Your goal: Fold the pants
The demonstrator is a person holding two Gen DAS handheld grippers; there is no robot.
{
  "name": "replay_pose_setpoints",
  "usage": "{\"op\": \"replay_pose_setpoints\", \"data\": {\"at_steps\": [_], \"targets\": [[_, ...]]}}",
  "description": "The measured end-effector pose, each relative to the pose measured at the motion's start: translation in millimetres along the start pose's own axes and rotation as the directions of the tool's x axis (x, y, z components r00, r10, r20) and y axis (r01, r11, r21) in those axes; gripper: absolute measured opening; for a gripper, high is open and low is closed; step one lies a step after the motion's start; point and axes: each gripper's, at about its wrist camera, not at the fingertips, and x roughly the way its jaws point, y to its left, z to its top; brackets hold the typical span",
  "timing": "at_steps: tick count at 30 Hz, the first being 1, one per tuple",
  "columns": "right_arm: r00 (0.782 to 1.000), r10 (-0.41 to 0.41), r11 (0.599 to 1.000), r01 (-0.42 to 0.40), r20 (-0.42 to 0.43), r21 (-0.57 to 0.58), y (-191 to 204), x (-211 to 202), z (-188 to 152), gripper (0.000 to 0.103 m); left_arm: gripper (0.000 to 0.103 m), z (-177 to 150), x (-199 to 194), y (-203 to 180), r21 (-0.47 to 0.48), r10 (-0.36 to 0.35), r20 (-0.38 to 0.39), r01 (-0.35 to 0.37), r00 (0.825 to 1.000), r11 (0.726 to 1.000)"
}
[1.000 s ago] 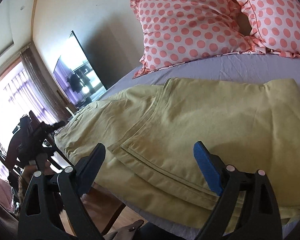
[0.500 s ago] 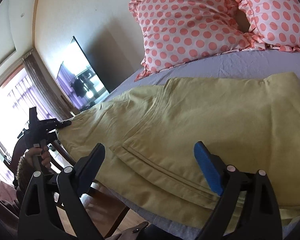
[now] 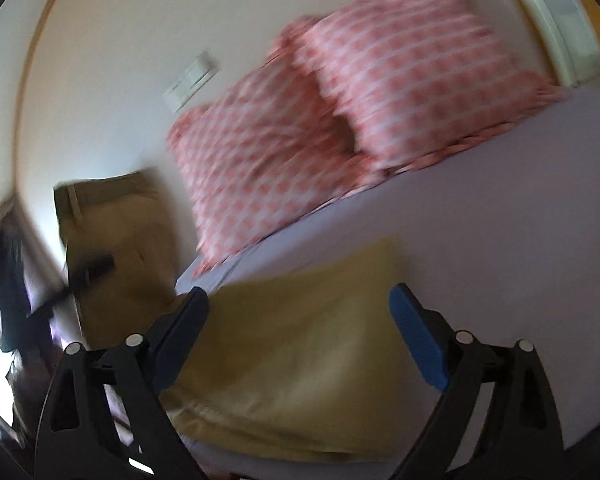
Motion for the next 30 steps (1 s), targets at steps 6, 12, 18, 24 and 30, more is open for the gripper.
{"op": "replay_pose_setpoints", "data": {"at_steps": [6, 12, 18, 24, 30], "targets": [[0.999, -0.032, 0.995, 0.033, -0.002, 0.096, -36.7, -11.2, 11.2, 0.096, 0.011, -71.7, 43.8, -114.1, 0.293, -0.116, -0.153, 0.157, 0.981, 0.943], [0.994, 0.037, 0.989, -0.021, -0.105, 0.146, -40.7, 19.8, 17.5, 0.096, 0.010, -50.3, 34.5, -100.6, 0.196, -0.099, -0.074, 0.112, 0.992, 0.974], [0.952, 0.058, 0.985, -0.006, -0.302, 0.170, -47.5, 72.9, 17.8, 0.096, 0.021, -74.2, 46.4, -126.2, 0.246, -0.168, -0.164, 0.206, 0.972, 0.947], [0.913, 0.020, 0.989, 0.042, -0.407, 0.142, -54.7, 103.4, 17.1, 0.084, 0.078, -69.4, 1.7, -23.5, -0.014, -0.224, -0.120, 0.224, 0.967, 0.974], [0.898, 0.038, 0.990, 0.025, -0.439, 0.137, -54.3, 120.1, 20.0, 0.071, 0.079, -77.7, 60.7, 127.8, -0.363, -0.062, -0.337, -0.068, 0.939, 0.929]]}}
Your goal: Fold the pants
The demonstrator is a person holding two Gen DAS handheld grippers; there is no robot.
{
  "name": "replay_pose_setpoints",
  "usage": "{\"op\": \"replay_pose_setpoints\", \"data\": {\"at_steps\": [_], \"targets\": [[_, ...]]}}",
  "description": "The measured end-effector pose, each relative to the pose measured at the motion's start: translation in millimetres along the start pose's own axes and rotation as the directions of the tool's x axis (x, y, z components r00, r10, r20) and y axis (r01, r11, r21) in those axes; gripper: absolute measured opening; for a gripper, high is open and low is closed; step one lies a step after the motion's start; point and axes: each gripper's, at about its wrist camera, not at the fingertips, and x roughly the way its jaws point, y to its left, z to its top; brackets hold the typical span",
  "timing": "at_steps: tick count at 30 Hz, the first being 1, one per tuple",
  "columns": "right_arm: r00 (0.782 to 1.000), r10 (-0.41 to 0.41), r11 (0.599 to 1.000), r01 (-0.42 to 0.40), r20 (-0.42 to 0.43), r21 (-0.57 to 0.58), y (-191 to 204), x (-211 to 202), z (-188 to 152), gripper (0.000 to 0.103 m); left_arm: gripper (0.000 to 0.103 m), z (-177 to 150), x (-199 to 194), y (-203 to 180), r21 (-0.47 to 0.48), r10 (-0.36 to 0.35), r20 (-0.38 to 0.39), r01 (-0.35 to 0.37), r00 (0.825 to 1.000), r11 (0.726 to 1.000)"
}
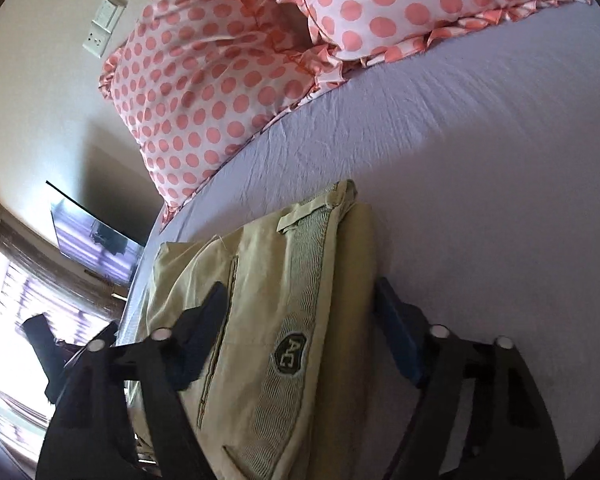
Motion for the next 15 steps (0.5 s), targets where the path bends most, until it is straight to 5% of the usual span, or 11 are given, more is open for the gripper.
{"op": "replay_pose_setpoints", "data": {"at_steps": [2, 4, 9, 10, 11, 13, 15], "targets": [[1.000, 0.009, 1.000, -0.009, 0.002, 0.008, -3.6, 2.1, 1.7, 0.062, 0.079, 6.7, 19.9, 16.2, -0.049, -0.055, -0.069, 0.052, 0.996, 0.997], [1.000, 0.014, 1.000, -0.014, -0.007, 0.014, -10.8, 4.7, 2.2, 0.040, 0.079, 9.2, 37.7, 15.5, -0.055, -0.141, -0.130, 0.135, 0.981, 0.989], [0.993, 0.108, 0.992, -0.103, -0.057, 0.076, -24.3, 9.0, 8.2, 0.024, 0.074, 25.7, 72.4, 1.6, -0.032, -0.235, -0.193, 0.234, 0.953, 0.972], [0.987, 0.144, 0.985, -0.136, -0.071, 0.107, -27.7, 10.5, 8.4, 0.020, 0.068, 29.0, 75.9, 2.6, -0.059, -0.257, -0.196, 0.250, 0.946, 0.966], [0.981, 0.174, 0.978, -0.163, -0.080, 0.130, -29.8, 11.9, 7.8, 0.014, 0.041, 29.8, 76.3, 4.2, -0.078, -0.281, -0.200, 0.271, 0.939, 0.960], [0.976, 0.205, 0.971, -0.193, -0.075, 0.140, -28.2, 10.4, 8.1, 0.012, 0.008, 34.4, 78.3, 12.8, -0.130, -0.320, -0.213, 0.298, 0.923, 0.946], [0.974, 0.219, 0.969, -0.209, -0.064, 0.130, -20.5, 7.6, 13.9, 0.011, 0.005, 38.4, 71.8, 16.4, -0.149, -0.334, -0.201, 0.308, 0.921, 0.940]]}}
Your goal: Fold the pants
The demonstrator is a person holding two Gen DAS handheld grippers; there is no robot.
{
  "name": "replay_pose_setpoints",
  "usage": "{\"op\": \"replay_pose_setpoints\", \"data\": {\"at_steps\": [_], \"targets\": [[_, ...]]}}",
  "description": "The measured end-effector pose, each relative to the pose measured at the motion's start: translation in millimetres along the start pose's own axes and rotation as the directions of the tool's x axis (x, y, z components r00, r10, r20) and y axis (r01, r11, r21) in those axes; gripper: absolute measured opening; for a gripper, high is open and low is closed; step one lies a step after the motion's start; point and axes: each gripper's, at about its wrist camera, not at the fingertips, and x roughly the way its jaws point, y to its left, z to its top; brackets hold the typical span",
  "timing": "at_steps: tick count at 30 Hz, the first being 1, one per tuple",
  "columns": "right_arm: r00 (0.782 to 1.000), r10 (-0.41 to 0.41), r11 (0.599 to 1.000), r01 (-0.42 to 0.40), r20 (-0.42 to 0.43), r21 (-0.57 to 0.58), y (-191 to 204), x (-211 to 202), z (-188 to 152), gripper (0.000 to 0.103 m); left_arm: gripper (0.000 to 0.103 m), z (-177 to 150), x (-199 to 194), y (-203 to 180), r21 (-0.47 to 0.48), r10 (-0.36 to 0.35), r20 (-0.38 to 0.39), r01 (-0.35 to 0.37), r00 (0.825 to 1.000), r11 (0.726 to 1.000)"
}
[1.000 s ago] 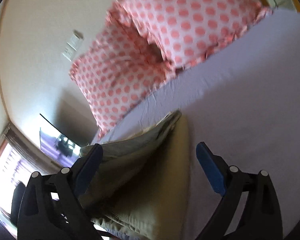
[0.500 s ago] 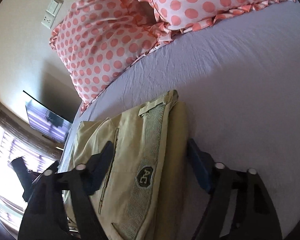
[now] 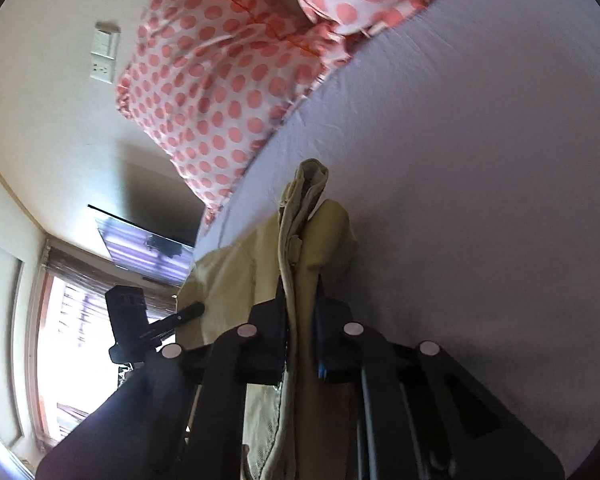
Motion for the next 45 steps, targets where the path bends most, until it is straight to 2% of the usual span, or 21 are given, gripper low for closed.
{"op": "replay_pose_setpoints", "data": {"at_steps": [6, 10, 12, 14, 15, 18, 19, 20, 22, 24, 26, 29, 31, 33, 35, 37, 38, 41, 42, 44, 45], "targets": [[0.999, 0.016, 0.998, -0.014, 0.031, -0.062, 36.1, 8.8, 41.8, 0.011, 0.004, 42.9, -4.1, -33.6, 0.115, 0.138, 0.064, -0.145, 0.988, 0.983], [0.993, -0.007, 0.999, 0.012, 0.117, -0.045, 40.7, 23.7, 93.0, 0.011, 0.004, 97.8, 13.4, -41.7, 0.107, 0.230, 0.150, -0.247, 0.961, 0.963], [0.988, -0.045, 0.998, 0.050, 0.150, -0.032, 35.4, 34.8, 111.5, 0.011, 0.005, 120.9, 36.1, -39.3, 0.092, 0.299, 0.164, -0.316, 0.940, 0.944], [0.980, -0.133, 0.991, 0.134, 0.151, 0.000, 22.7, 54.7, 125.5, 0.011, 0.007, 135.3, 68.2, -29.9, 0.064, 0.370, 0.109, -0.378, 0.922, 0.923], [0.967, -0.222, 0.974, 0.224, 0.127, -0.006, 16.7, 69.2, 128.7, 0.013, 0.009, 137.2, 78.3, -27.2, 0.067, 0.398, 0.093, -0.405, 0.913, 0.912], [0.926, -0.357, 0.928, 0.366, 0.118, -0.064, 19.9, 72.0, 125.5, 0.032, 0.013, 125.6, 63.7, -27.8, 0.083, 0.394, 0.145, -0.408, 0.907, 0.909], [0.920, -0.367, 0.922, 0.380, 0.142, -0.080, 25.5, 64.8, 122.5, 0.035, 0.014, 121.0, 53.8, -29.8, 0.089, 0.399, 0.174, -0.418, 0.900, 0.904], [0.918, -0.345, 0.923, 0.370, 0.195, -0.108, 35.5, 50.5, 116.6, 0.049, 0.014, 114.8, 41.5, -32.6, 0.095, 0.396, 0.207, -0.421, 0.894, 0.902], [0.930, -0.271, 0.941, 0.310, 0.248, -0.134, 47.2, 34.1, 107.7, 0.066, 0.024, 100.4, 19.4, -42.9, 0.121, 0.323, 0.253, -0.361, 0.912, 0.925], [0.951, -0.204, 0.959, 0.242, 0.231, -0.149, 54.2, 31.7, 100.9, 0.067, 0.032, 89.3, 15.8, -52.8, 0.152, 0.212, 0.226, -0.249, 0.951, 0.956], [0.972, -0.161, 0.974, 0.184, 0.173, -0.129, 51.1, 43.1, 97.0, 0.067, 0.035, 83.4, 30.0, -59.6, 0.167, 0.165, 0.161, -0.191, 0.973, 0.967], [0.966, -0.237, 0.967, 0.245, 0.105, -0.066, 36.0, 63.4, 97.9, 0.072, 0.033, 83.1, 69.0, -51.4, 0.130, 0.197, 0.048, -0.202, 0.979, 0.971], [0.959, -0.267, 0.961, 0.272, 0.096, -0.054, 31.3, 68.8, 100.6, 0.072, 0.029, 84.4, 73.5, -49.1, 0.128, 0.235, 0.078, -0.244, 0.969, 0.961], [0.920, -0.372, 0.919, 0.384, 0.122, -0.090, 50.9, 62.2, 93.6, 0.074, 0.037, 77.8, 62.1, -52.6, 0.115, 0.287, 0.089, -0.296, 0.954, 0.948], [0.895, -0.399, 0.878, 0.436, 0.200, -0.196, 82.1, 45.0, 65.1, 0.086, 0.071, 58.6, 40.6, -59.3, 0.143, 0.307, 0.150, -0.328, 0.940, 0.934], [0.881, -0.399, 0.844, 0.462, 0.256, -0.273, 102.8, 29.3, 29.2, 0.102, 0.091, 30.0, 20.8, -65.6, 0.155, 0.363, 0.204, -0.397, 0.909, 0.905], [0.868, -0.407, 0.821, 0.484, 0.283, -0.303, 113.1, 23.1, 9.2, 0.102, 0.097, 16.6, 13.0, -68.1, 0.156, 0.394, 0.225, -0.432, 0.891, 0.889], [0.811, -0.492, 0.719, 0.584, 0.316, -0.377, 132.8, 28.8, -62.1, 0.102, 0.101, -32.7, -2.9, -69.1, 0.148, 0.465, 0.226, -0.502, 0.856, 0.852], [0.787, -0.530, 0.684, 0.617, 0.317, -0.389, 131.7, 35.6, -76.4, 0.102, 0.101, -42.1, -2.2, -67.4, 0.146, 0.473, 0.212, -0.506, 0.855, 0.850], [0.711, -0.625, 0.580, 0.699, 0.322, -0.418, 130.2, 60.0, -105.1, 0.102, 0.101, -61.7, -0.2, -64.0, 0.125, 0.483, 0.182, -0.507, 0.857, 0.853], [0.689, -0.649, 0.548, 0.717, 0.322, -0.430, 127.6, 68.8, -112.2, 0.102, 0.101, -69.7, -0.2, -61.5, 0.117, 0.479, 0.174, -0.501, 0.860, 0.858]]}}
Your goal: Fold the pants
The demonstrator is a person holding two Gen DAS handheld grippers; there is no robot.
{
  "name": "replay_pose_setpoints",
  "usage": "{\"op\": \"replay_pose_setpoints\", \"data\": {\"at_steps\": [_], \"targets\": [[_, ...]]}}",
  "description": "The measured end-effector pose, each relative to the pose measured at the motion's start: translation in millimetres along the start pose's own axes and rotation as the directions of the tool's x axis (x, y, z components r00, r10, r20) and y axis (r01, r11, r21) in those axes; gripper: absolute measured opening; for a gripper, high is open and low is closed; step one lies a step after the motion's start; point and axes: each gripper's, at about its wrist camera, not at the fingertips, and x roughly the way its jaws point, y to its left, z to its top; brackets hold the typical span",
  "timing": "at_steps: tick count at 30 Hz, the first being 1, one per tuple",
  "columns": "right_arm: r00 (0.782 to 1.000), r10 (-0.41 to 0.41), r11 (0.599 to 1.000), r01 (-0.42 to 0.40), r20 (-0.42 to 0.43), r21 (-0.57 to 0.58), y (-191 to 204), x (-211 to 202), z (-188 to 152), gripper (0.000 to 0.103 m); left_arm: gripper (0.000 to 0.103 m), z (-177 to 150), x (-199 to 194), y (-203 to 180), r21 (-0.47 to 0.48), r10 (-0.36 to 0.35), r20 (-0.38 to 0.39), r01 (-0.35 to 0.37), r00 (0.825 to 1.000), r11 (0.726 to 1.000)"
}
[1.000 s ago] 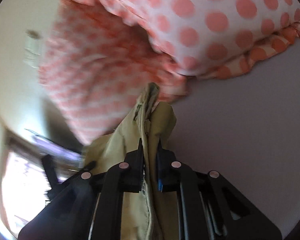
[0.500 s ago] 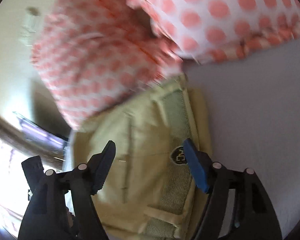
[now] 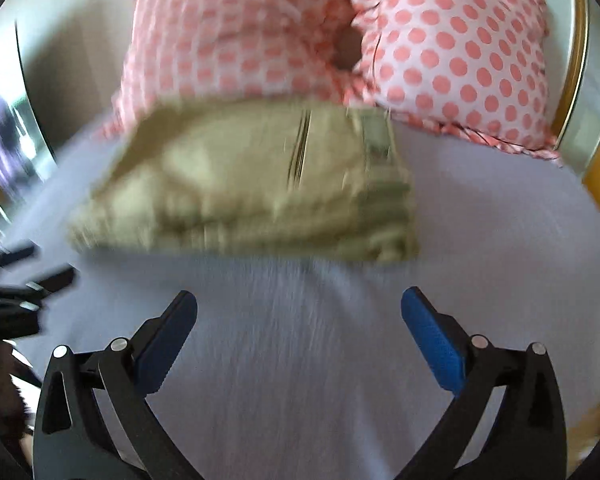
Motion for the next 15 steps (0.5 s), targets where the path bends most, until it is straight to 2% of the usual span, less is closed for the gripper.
{"op": "replay_pose_setpoints", "data": {"at_steps": [3, 6, 8, 15], "targets": [[0.998, -0.046, 0.999, 0.045, -0.044, -0.024, 12.1, 14.3, -11.7, 0.102, 0.101, -15.3, 1.4, -1.9, -0.019, -0.028, -0.009, 0.028, 1.000, 0.999], [0.998, -0.030, 0.999, 0.032, -0.048, 0.033, 7.9, 16.6, -14.0, 0.102, 0.101, -23.6, 1.6, -8.6, 0.011, 0.010, 0.000, -0.010, 1.000, 1.000], [0.999, -0.008, 0.996, 0.012, -0.049, 0.090, 3.7, 17.4, -17.5, 0.102, 0.101, -28.0, 0.3, -9.2, 0.017, 0.005, 0.020, -0.005, 1.000, 1.000], [0.998, -0.044, 0.992, 0.048, -0.036, 0.115, 8.7, 14.9, -19.9, 0.102, 0.101, -32.8, -1.5, -9.3, 0.020, -0.004, 0.056, 0.002, 0.998, 1.000]]}}
